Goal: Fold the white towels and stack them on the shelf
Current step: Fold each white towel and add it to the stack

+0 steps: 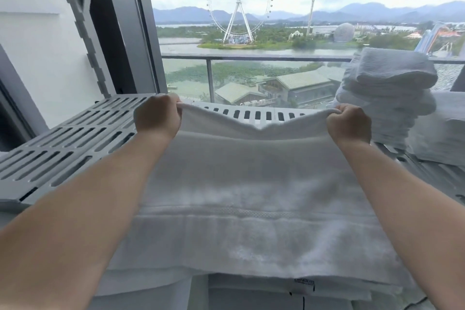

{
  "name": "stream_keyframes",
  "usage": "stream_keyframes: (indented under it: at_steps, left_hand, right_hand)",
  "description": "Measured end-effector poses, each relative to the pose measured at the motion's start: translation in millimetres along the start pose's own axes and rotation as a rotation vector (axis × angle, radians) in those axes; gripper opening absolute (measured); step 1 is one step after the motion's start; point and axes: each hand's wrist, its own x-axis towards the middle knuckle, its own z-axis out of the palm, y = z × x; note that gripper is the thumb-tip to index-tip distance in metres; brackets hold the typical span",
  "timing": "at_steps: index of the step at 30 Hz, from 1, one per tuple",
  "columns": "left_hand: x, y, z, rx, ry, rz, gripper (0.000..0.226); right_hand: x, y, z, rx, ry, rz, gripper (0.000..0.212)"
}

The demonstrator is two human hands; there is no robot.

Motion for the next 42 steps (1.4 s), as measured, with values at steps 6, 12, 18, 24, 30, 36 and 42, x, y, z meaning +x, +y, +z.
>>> stream_keyframes:
  at_steps: [6,12,18,24,30,36,42]
  left_hand:
    - [21.6,-9.4,13.8,0.185,-0.016,-0.05,0.032]
    - [49.1,-8.1,27.6,-0.091,-0.143,-0.408,0.029]
    - [30.1,12.7,62.9,-0.114,-0.425,-0.289,0.057]
    - [9.0,54.6,73.5,-0.209,-0.582,0.089,0.041]
    - [1.2,56.9,92.2,-0.108,-0.807,0.169,0.066]
    - [11.5,57.0,107.0,-0.076,-0.834,0.203,0.068]
    - [27.8,51.3,121.1,-0.075,-0.838,0.242,0.068]
  right_hand:
    - [10.5,-7.2,5.7,-0.133,-0.013,0.045,0.034]
    - [28.4,-13.9,26.3,0.793,-0.25,0.449,0.017]
    - [16.0,-3.0,46.2,0.261,-0.425,0.159,0.056]
    - [-8.9,-35.8,75.3,-0.165,-0.494,-0.364,0.032]
    - [-8.4,-35.7,112.6,-0.38,-0.779,-0.484,0.06]
    - [21.5,-15.7,115.9,-0.48,-0.776,-0.304,0.068]
    - [32.6,-46.0,134.0,-0.547,-0.461,-0.212,0.038]
